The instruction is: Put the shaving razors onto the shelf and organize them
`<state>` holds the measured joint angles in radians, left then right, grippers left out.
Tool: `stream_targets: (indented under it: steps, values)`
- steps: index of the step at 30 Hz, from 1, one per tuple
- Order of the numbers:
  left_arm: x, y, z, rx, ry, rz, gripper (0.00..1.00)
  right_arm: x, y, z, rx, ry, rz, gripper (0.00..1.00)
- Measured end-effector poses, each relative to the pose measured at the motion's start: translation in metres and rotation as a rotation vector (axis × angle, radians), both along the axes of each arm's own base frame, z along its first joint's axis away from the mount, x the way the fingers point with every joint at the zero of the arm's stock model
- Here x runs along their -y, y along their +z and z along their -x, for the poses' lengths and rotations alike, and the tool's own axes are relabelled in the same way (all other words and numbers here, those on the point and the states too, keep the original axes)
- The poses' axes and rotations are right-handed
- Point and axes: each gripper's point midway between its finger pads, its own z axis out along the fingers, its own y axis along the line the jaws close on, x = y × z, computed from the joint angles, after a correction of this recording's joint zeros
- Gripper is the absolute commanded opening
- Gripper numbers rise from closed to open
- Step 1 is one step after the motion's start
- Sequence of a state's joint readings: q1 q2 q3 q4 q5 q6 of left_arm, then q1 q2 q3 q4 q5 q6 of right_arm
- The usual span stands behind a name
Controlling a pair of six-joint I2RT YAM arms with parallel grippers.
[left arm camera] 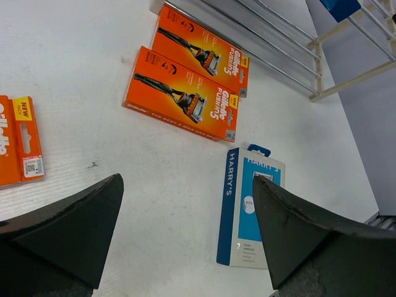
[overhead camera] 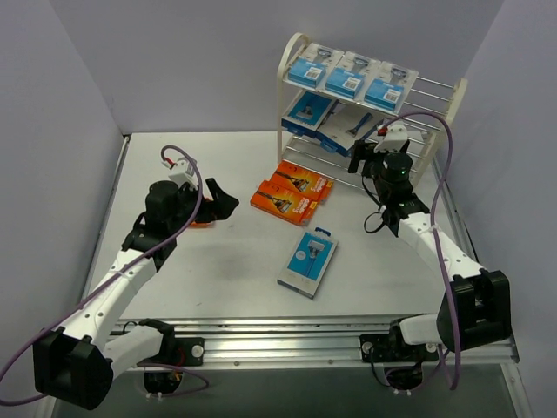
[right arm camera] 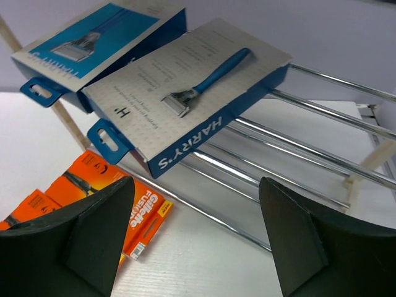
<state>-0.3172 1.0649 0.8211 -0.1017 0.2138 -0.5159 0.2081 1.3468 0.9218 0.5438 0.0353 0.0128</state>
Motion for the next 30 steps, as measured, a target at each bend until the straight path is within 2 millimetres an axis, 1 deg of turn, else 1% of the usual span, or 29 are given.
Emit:
stream_targets:
  steps: [5, 10, 15, 21, 25, 30]
  values:
    - [0.009, 0.0, 0.005, -0.001, -0.031, 0.002, 0.94, 0.02, 0.005, 0.004, 0.014, -0.121, -0.037, 0.75]
    - [0.012, -0.004, 0.013, -0.032, -0.055, -0.022, 0.94, 0.036, 0.0, 0.006, 0.011, -0.23, -0.073, 0.76]
    - [0.012, 0.001, 0.019, -0.031, -0.077, -0.053, 0.94, 0.049, -0.001, 0.005, 0.031, -0.32, -0.112, 0.76]
    - [0.015, -0.001, 0.032, -0.04, -0.106, -0.078, 0.94, 0.057, -0.014, -0.001, 0.034, -0.392, -0.127, 0.77]
    - [0.018, -0.005, 0.037, -0.049, -0.122, -0.102, 0.94, 0.058, -0.027, -0.007, 0.024, -0.422, -0.121, 0.78]
    - [0.022, -0.008, 0.041, -0.056, -0.139, -0.115, 0.94, 0.058, -0.037, -0.013, 0.026, -0.445, -0.116, 0.79]
